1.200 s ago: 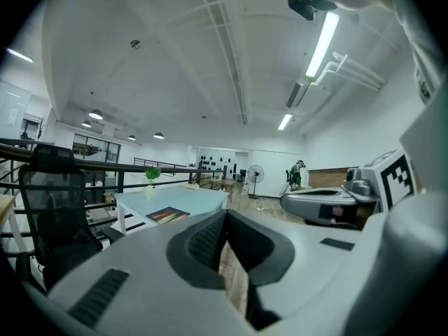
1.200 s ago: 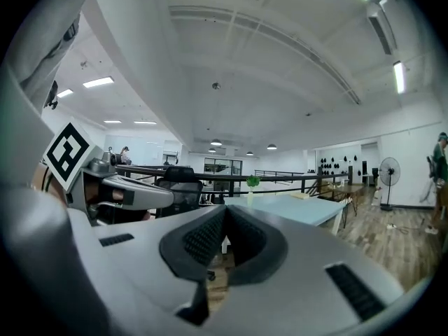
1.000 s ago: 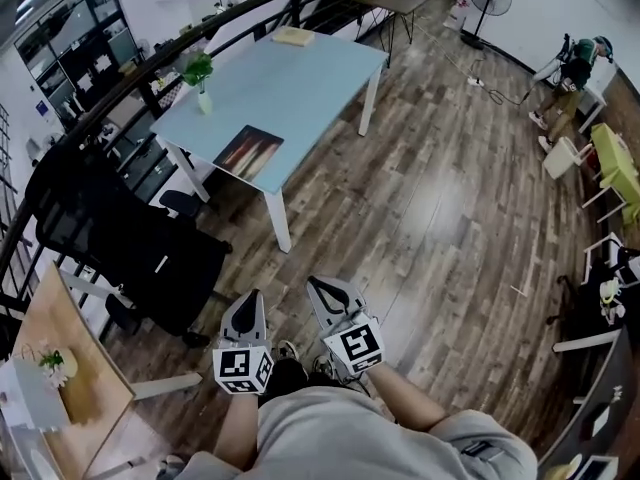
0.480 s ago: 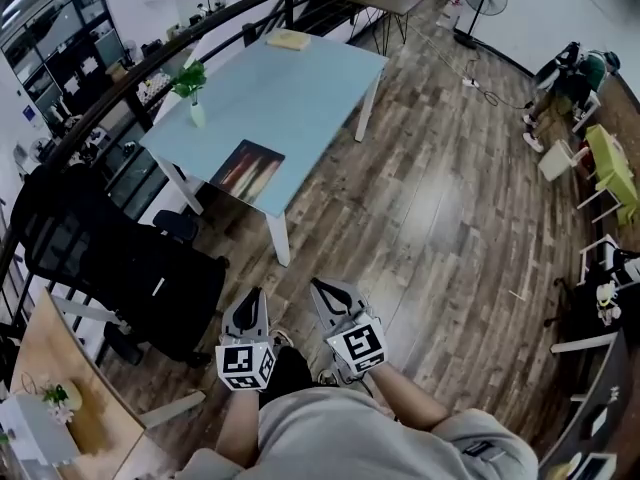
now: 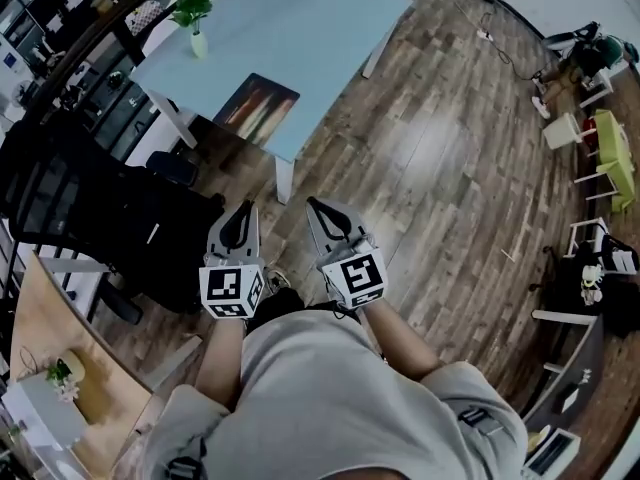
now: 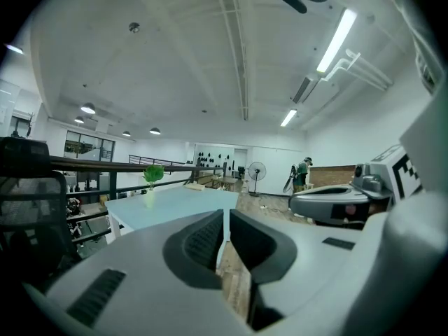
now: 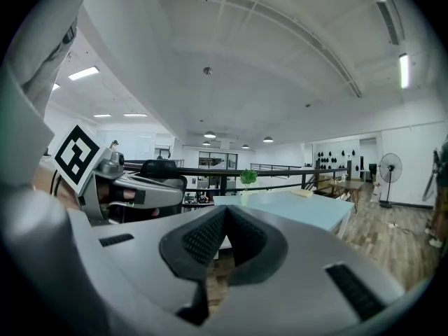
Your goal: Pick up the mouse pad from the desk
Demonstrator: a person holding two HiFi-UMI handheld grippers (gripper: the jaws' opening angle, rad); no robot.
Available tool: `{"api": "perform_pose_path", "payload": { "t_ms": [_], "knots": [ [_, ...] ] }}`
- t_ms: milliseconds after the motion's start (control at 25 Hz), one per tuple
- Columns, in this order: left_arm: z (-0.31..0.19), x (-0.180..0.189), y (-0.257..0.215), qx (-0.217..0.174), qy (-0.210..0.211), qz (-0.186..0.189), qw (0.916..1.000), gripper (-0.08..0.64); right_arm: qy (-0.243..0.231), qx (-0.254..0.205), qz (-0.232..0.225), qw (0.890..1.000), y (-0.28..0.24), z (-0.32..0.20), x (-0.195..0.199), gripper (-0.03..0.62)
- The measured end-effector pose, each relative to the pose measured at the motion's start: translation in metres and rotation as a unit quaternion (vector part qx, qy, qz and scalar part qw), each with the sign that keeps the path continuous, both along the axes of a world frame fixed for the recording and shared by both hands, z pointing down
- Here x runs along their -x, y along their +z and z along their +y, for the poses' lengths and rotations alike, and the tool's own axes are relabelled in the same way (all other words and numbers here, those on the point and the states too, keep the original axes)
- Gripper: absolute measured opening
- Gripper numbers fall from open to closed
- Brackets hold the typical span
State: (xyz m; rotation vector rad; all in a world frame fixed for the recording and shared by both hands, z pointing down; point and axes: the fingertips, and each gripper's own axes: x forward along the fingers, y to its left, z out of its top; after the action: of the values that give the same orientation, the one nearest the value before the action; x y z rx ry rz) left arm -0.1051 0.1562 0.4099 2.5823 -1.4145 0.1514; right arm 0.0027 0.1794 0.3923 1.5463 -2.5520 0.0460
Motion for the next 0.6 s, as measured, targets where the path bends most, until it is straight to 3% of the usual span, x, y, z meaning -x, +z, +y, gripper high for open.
{"api": "perform_pose_path", "payload": {
  "t_ms": [600],
  "knots": [
    [-0.069, 0.015, 0.026, 0.032, 0.0, 0.019, 0.9993, 0.04, 0.005, 0.021, 0.01, 1.0, 0.019, -0.067, 0.013, 0.005]
  ]
}}
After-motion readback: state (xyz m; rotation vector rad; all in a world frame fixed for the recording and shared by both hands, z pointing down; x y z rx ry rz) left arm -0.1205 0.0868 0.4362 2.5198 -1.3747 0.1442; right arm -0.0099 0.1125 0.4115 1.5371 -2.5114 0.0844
